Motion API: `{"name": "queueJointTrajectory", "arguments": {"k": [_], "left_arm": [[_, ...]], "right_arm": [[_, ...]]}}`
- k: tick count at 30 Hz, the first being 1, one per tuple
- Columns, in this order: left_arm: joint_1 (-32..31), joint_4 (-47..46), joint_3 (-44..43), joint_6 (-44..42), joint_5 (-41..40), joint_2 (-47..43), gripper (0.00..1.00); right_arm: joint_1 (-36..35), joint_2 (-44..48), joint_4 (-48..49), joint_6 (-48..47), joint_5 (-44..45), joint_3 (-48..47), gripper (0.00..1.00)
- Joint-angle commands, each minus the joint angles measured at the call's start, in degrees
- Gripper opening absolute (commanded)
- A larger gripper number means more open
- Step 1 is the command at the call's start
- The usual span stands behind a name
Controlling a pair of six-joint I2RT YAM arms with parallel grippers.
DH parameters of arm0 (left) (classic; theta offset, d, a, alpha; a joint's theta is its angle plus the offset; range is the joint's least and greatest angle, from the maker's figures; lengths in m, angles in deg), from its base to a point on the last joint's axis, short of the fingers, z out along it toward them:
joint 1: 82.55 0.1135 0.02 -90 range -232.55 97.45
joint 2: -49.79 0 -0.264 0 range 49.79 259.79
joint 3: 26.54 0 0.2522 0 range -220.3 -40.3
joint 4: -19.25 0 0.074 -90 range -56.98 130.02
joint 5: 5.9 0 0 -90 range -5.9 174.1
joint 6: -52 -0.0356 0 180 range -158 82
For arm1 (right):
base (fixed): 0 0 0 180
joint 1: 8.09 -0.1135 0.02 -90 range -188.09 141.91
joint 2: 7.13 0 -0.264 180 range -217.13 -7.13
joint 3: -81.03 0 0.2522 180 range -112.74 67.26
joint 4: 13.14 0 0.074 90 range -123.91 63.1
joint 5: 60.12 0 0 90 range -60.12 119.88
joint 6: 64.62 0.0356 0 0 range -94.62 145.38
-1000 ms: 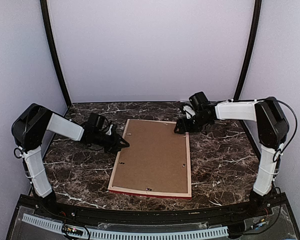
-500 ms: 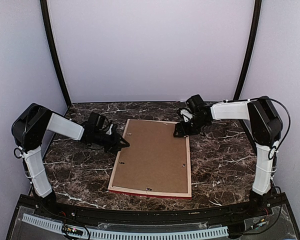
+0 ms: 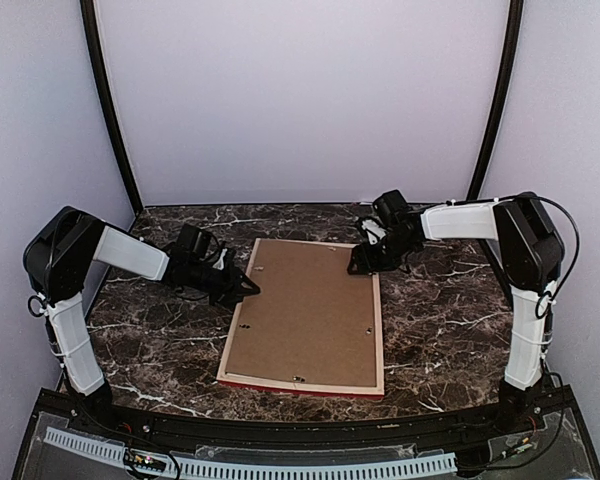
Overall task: Put the photo into the frame
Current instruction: Place the backboard on the frame body.
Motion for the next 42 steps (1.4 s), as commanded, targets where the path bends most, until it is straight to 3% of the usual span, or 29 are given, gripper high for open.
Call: {"name": "queueJointTrajectory", "arguments": {"k": [1, 17, 42], "left_arm": [[-0.8, 0.5, -0.9, -0.5, 0.3, -0.1, 0.26], [-1.1, -0.2, 0.1, 0.2, -1.4, -0.8, 0.26], [-1.7, -1.9, 1.5, 1.4, -2.4, -1.5, 0.24]], "right_arm": [[0.1, 0.7, -3.9, 4.5, 0.9, 0.5, 0.66], [0.8, 3.7, -1.4, 14.2, -1.6, 3.0, 0.66], [2.7, 8.8, 5.4, 20.2, -7.9, 12.0, 0.72]]}}
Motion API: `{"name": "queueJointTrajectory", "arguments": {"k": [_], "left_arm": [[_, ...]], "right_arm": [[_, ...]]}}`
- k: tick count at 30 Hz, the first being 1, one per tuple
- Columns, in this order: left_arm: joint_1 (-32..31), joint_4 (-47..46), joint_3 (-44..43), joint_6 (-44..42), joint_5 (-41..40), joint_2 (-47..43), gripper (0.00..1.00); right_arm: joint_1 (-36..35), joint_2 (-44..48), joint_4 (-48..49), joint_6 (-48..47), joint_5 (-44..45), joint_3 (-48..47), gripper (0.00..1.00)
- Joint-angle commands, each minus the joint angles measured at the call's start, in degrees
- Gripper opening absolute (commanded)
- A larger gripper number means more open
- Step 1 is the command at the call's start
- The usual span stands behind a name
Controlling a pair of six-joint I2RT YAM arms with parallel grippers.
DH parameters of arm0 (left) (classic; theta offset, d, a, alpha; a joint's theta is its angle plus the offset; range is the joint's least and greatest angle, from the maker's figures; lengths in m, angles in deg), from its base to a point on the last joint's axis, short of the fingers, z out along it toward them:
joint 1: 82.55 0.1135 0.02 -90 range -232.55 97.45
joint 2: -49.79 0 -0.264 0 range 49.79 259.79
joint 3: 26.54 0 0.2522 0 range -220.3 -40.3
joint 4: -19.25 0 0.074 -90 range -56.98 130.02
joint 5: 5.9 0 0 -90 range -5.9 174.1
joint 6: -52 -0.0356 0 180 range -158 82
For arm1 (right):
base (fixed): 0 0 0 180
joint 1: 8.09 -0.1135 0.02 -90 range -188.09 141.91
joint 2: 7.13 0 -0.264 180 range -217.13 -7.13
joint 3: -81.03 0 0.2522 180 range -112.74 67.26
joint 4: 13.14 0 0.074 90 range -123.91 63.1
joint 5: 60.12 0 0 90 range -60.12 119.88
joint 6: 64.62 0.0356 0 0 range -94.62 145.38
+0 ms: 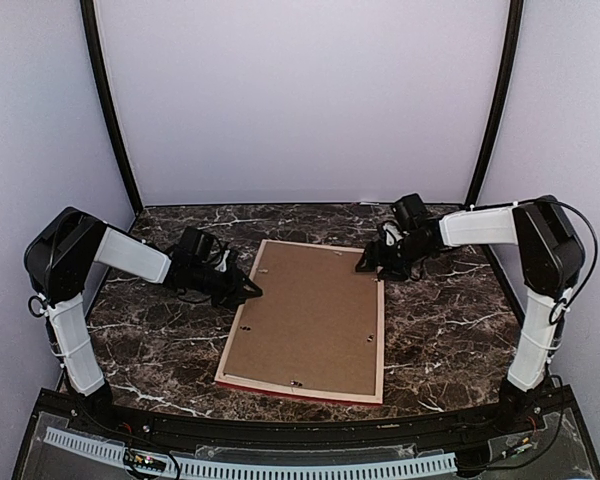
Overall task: Put the photo into the frame
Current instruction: Place the backboard on the frame body.
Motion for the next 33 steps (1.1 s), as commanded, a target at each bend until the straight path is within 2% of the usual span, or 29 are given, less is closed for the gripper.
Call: {"name": "queueJointTrajectory", "arguments": {"k": [1, 18, 33], "left_arm": [[-0.4, -0.4, 0.7, 1.0, -1.1, -1.5, 0.24], [-0.5, -0.7, 0.8, 1.1, -1.1, -1.2, 0.24], [-0.5, -0.5, 0.5, 0.9, -0.8, -1.0, 0.25]], "right_arm": [[0.0, 2.0, 0.4, 1.8, -2.3, 2.5, 0.72], [0.0, 3.4, 4.8, 3.7, -7.5, 6.2, 0.71], [-1.1, 8.3, 5.3, 1.9, -5.3, 4.0, 0.71]]}}
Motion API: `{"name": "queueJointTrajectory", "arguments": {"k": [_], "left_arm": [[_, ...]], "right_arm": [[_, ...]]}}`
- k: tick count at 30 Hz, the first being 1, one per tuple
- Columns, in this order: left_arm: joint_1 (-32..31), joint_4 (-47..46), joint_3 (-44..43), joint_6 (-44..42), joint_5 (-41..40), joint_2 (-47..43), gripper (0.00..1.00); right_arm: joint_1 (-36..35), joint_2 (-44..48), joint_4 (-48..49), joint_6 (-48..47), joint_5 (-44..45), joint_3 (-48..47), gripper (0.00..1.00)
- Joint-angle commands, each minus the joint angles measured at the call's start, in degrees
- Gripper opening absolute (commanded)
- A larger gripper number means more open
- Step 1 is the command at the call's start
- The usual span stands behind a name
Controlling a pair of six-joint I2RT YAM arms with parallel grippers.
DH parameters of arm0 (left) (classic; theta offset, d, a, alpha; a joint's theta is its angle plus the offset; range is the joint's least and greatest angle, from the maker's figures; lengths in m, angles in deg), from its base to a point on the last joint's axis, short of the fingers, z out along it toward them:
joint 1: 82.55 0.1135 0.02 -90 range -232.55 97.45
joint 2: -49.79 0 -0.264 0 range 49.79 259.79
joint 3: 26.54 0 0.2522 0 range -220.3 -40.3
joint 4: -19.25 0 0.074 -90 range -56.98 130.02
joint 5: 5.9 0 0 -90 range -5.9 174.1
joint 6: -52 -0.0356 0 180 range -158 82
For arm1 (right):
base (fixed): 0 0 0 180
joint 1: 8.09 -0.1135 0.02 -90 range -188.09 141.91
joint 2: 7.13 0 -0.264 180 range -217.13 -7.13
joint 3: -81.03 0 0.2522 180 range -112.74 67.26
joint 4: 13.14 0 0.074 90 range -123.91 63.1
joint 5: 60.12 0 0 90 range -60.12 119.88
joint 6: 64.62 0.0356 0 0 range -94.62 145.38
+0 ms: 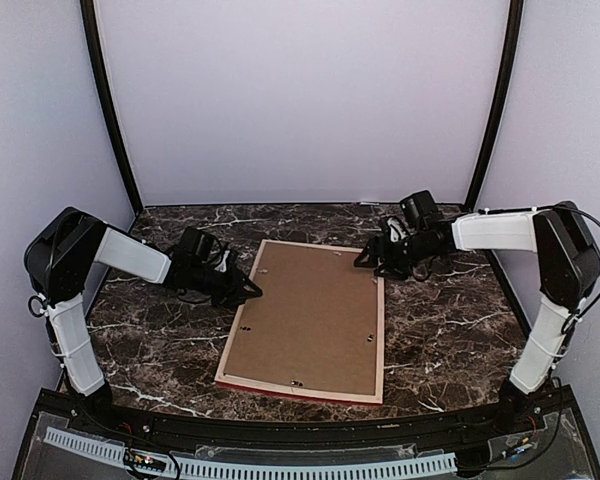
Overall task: Put the photo into the frame
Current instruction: Place the backboard on the frame body.
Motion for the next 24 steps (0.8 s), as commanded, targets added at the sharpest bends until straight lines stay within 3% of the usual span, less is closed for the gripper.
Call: {"name": "queueJointTrajectory", "arguments": {"k": [1, 16, 24], "left_arm": [[-0.4, -0.4, 0.3, 0.8, -0.6, -0.9, 0.26], [-1.0, 0.9, -0.9, 0.3, -0.7, -0.4, 0.31], [-1.2, 1.5, -1.2, -0.1, -0.8, -0.3, 0.33]], "right_arm": [[-1.3, 1.6, 0.8, -1.0, 0.9, -2.1, 0.71], [-14.2, -7.5, 1.3, -2.9, -3.4, -12.3, 0.71], [-16.6, -12.4, 2.9, -2.2, -4.7, -12.6, 0.7]]}}
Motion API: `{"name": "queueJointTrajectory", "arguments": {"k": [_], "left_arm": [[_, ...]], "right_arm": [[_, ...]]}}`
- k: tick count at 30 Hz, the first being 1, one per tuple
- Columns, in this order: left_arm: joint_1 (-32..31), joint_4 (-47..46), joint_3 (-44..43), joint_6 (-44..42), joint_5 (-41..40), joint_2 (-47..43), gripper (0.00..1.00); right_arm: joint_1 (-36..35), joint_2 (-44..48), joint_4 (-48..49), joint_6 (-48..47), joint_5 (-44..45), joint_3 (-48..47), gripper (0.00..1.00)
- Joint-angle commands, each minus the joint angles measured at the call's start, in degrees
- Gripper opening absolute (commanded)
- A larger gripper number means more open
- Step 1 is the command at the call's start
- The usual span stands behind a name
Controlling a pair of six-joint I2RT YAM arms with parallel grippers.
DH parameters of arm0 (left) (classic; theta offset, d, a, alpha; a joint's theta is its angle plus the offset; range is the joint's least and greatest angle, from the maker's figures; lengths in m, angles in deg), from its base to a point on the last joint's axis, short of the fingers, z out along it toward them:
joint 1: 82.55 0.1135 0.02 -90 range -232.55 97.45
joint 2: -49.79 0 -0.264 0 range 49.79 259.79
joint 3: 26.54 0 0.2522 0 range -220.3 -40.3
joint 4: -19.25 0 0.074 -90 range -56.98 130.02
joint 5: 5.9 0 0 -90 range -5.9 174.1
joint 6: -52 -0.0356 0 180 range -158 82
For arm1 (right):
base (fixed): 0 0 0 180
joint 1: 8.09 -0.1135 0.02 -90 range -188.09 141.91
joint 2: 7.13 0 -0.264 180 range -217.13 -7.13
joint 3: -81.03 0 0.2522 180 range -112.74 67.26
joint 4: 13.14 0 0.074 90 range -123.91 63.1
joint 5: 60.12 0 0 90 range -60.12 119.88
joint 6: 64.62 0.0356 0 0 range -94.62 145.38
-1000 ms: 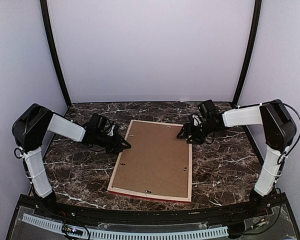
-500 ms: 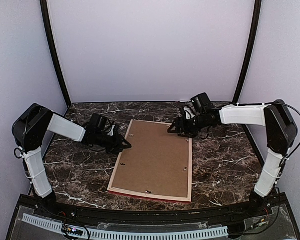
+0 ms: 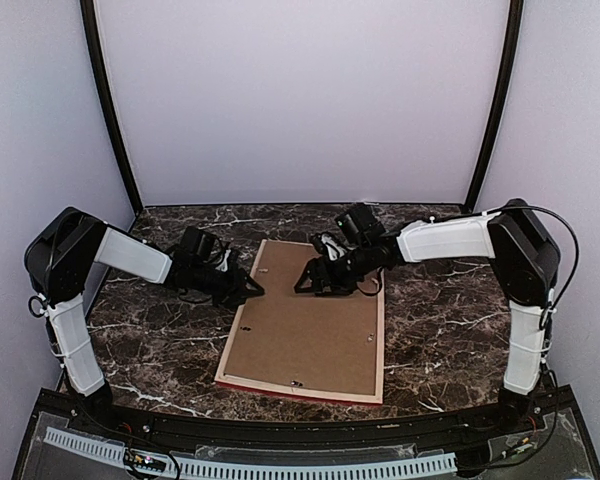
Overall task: Put the photo into the frame
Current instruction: Place the backboard on the frame body.
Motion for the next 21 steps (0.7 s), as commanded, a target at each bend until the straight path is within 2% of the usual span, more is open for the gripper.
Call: {"name": "queueJointTrajectory", "arguments": {"k": [1, 9, 21], "left_arm": [[-0.7, 1.7, -0.9, -0.2, -0.4, -0.3, 0.33], [-0.8, 2.3, -1.1, -0.7, -0.6, -0.4, 0.38], [-0.8, 6.5, -2.3, -3.0, -2.3, -2.0, 0.52]], "right_arm": [[-0.5, -2.4, 2.2, 0.1, -1.2, -0.5, 0.7], [-0.7, -3.3, 2.8, 0.3, -0.7, 2.0, 0.7], [-0.6, -2.8, 2.8, -0.1, 0.3, 4.9, 0.7]]}}
